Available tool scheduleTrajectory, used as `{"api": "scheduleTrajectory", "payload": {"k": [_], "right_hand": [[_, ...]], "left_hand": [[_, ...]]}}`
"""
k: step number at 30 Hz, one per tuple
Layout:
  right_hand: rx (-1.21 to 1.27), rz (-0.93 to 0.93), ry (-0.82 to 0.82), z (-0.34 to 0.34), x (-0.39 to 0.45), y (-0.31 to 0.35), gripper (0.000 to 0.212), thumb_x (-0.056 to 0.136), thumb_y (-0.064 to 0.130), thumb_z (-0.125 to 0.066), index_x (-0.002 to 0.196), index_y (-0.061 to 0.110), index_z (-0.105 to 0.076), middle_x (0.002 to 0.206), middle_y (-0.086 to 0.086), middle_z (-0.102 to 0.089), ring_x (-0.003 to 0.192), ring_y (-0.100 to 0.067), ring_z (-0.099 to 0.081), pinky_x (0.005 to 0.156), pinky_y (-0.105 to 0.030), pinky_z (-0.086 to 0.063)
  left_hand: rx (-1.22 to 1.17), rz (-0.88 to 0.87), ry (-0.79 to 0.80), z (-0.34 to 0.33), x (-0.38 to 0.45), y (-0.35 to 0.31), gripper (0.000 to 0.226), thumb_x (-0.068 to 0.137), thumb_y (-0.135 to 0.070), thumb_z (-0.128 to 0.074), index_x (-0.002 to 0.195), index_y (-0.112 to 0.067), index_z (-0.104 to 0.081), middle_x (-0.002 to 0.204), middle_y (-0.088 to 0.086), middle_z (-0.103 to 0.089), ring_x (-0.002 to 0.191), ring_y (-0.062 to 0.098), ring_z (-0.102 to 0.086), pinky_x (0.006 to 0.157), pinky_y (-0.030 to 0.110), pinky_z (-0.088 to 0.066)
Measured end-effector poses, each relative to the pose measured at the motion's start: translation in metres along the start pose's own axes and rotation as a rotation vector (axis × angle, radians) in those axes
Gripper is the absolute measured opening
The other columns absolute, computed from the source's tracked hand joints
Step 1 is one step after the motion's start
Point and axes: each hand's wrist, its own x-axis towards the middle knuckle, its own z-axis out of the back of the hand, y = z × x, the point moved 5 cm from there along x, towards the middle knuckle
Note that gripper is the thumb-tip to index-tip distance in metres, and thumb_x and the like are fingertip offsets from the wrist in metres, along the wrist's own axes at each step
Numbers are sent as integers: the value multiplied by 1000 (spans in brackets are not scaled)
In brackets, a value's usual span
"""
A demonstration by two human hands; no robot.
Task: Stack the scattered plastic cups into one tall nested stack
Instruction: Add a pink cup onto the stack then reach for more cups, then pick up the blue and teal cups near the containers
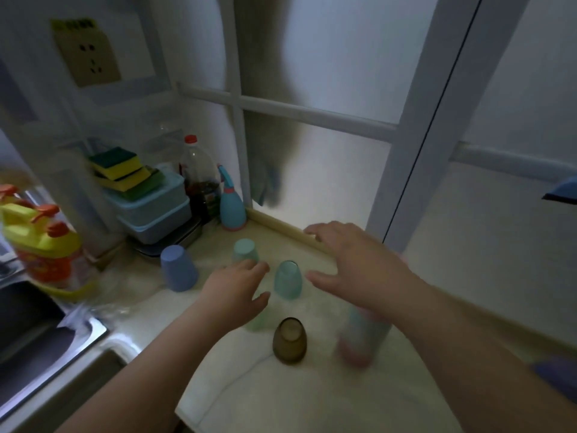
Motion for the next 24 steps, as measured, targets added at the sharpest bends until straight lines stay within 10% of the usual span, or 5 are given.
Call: {"api": "scheduleTrajectory", "payload": {"k": [11, 24], "right_hand": [[43, -196, 198, -95, 65, 1, 58, 82, 41, -60, 135, 29, -37, 128, 1, -52, 116, -20, -48, 95, -39, -45], [36, -240, 237, -172, 158, 19, 76, 81, 33, -64, 144, 25, -22, 144, -3, -36, 125, -27, -41, 101, -44, -42]], "left_hand": [[-52, 62, 291, -82, 21, 94, 78, 79, -52, -59, 140, -23, -20, 142, 3, -39, 120, 26, -47, 92, 40, -47], [-65, 22, 189, -67, 48, 191, 67, 84, -47, -53, 140, -23, -24, 143, 2, -39, 124, 25, -43, 97, 39, -43]]}}
